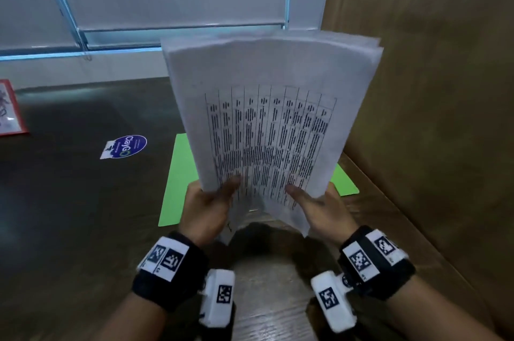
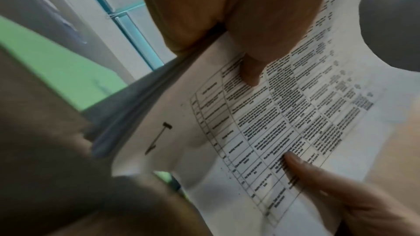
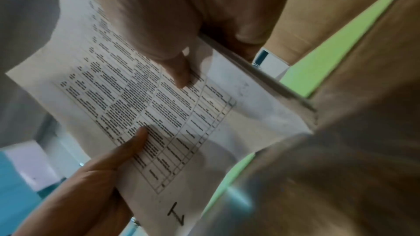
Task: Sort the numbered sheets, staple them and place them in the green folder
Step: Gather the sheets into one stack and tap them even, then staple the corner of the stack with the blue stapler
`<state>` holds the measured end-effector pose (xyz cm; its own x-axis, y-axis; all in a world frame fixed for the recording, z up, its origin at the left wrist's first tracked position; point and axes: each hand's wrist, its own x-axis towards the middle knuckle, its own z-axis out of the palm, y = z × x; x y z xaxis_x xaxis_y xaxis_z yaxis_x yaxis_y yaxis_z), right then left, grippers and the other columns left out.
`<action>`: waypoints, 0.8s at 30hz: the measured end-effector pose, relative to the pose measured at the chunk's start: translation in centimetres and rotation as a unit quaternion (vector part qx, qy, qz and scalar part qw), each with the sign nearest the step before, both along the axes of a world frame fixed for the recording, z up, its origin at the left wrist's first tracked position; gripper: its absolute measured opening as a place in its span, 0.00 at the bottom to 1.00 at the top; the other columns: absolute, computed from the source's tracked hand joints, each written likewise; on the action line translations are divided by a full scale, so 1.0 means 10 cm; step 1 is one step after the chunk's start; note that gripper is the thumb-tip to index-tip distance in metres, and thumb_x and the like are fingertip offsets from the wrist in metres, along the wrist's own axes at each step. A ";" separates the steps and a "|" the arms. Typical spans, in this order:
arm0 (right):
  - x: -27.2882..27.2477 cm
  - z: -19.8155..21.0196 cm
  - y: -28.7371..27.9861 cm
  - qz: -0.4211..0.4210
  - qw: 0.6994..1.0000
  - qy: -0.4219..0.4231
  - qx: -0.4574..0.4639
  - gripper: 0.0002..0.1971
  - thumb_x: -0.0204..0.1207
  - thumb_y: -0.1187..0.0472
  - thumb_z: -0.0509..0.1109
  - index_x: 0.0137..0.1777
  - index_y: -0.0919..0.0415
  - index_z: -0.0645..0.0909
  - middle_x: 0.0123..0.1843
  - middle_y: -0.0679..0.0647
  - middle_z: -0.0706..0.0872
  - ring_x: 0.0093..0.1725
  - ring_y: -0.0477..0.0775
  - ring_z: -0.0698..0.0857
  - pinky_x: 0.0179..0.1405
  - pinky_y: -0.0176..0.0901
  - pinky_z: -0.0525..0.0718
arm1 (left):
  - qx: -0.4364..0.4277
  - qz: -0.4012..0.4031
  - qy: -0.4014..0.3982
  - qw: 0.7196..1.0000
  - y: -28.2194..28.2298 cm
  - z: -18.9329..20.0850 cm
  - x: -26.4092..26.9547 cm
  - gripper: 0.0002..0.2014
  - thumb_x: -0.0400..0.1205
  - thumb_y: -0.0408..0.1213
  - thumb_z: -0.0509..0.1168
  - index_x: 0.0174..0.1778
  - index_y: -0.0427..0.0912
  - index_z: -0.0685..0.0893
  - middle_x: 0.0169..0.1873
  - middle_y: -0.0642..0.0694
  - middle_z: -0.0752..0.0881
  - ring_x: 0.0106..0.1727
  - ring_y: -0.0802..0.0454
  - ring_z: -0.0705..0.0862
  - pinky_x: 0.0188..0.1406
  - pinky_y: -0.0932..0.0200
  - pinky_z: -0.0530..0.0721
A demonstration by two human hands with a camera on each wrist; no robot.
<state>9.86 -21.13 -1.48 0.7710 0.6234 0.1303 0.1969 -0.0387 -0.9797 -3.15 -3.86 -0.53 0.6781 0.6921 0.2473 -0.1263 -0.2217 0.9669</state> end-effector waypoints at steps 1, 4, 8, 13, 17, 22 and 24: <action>-0.01 -0.06 0.00 0.003 1.000 -0.001 -0.013 0.09 0.82 0.60 0.71 0.56 0.45 0.87 0.56 0.42 0.92 0.60 0.42 0.88 0.60 0.39 0.85 | -0.006 0.007 0.018 1.000 -0.01 -0.06 -0.02 0.08 0.81 0.34 0.73 0.42 0.54 0.89 0.35 0.67 0.91 0.42 0.72 0.89 0.39 0.75 0.84; -0.04 -0.23 0.00 -0.005 0.996 0.010 -0.087 0.05 0.82 0.61 0.72 0.53 0.56 0.89 0.55 0.58 0.93 0.60 0.59 0.90 0.62 0.57 0.87 | -0.024 0.026 0.051 0.998 0.00 -0.24 -0.06 0.10 0.82 0.31 0.73 0.39 0.52 0.90 0.33 0.65 0.91 0.44 0.63 0.92 0.50 0.56 0.90; 0.07 -0.05 0.02 0.022 0.995 0.062 -0.071 0.06 0.81 0.59 0.73 0.51 0.58 0.90 0.54 0.58 0.93 0.57 0.62 0.91 0.64 0.67 0.84 | -0.024 -0.004 0.080 0.997 0.19 -0.06 -0.08 0.09 0.82 0.30 0.72 0.42 0.51 0.90 0.38 0.61 0.93 0.47 0.60 0.92 0.56 0.50 0.89; 0.18 0.20 0.12 0.039 0.985 0.164 0.029 0.09 0.80 0.62 0.73 0.56 0.66 0.88 0.59 0.64 0.91 0.62 0.69 0.88 0.69 0.72 0.81 | -0.102 -0.044 0.091 0.990 0.32 0.02 -0.25 0.11 0.79 0.45 0.76 0.52 0.43 0.92 0.50 0.41 0.94 0.58 0.31 0.90 0.61 0.30 0.87; 0.14 0.24 0.25 0.052 0.969 0.218 0.101 0.13 0.81 0.64 0.70 0.64 0.65 0.85 0.64 0.62 0.89 0.65 0.66 0.87 0.71 0.71 0.79 | -0.251 -0.047 0.016 0.967 0.29 -0.02 -0.34 0.10 0.85 0.35 0.67 0.60 0.41 0.87 0.56 0.41 0.93 0.56 0.43 0.91 0.54 0.47 0.87; -0.01 0.35 0.42 0.050 0.945 0.269 0.177 0.17 0.83 0.69 0.66 0.71 0.66 0.80 0.66 0.60 0.89 0.67 0.61 0.86 0.70 0.63 0.81 | -0.310 -0.041 -0.080 0.946 0.12 0.05 -0.28 0.19 0.76 0.43 0.70 0.64 0.49 0.86 0.54 0.48 0.93 0.43 0.54 0.91 0.29 0.63 0.86; -0.09 0.41 0.50 0.048 0.942 0.276 0.187 0.17 0.83 0.69 0.67 0.70 0.67 0.80 0.64 0.60 0.89 0.64 0.60 0.88 0.67 0.61 0.84 | -0.272 -0.050 -0.060 0.959 -0.04 0.06 -0.21 0.21 0.73 0.44 0.72 0.62 0.44 0.87 0.53 0.45 0.93 0.43 0.48 0.90 0.27 0.62 0.84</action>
<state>8.97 -16.09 2.62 0.7276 0.6843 -0.0486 -0.3609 0.3216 -0.8754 -5.28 -4.26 0.09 0.7369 0.6739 -0.0526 -0.2377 0.3311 0.9131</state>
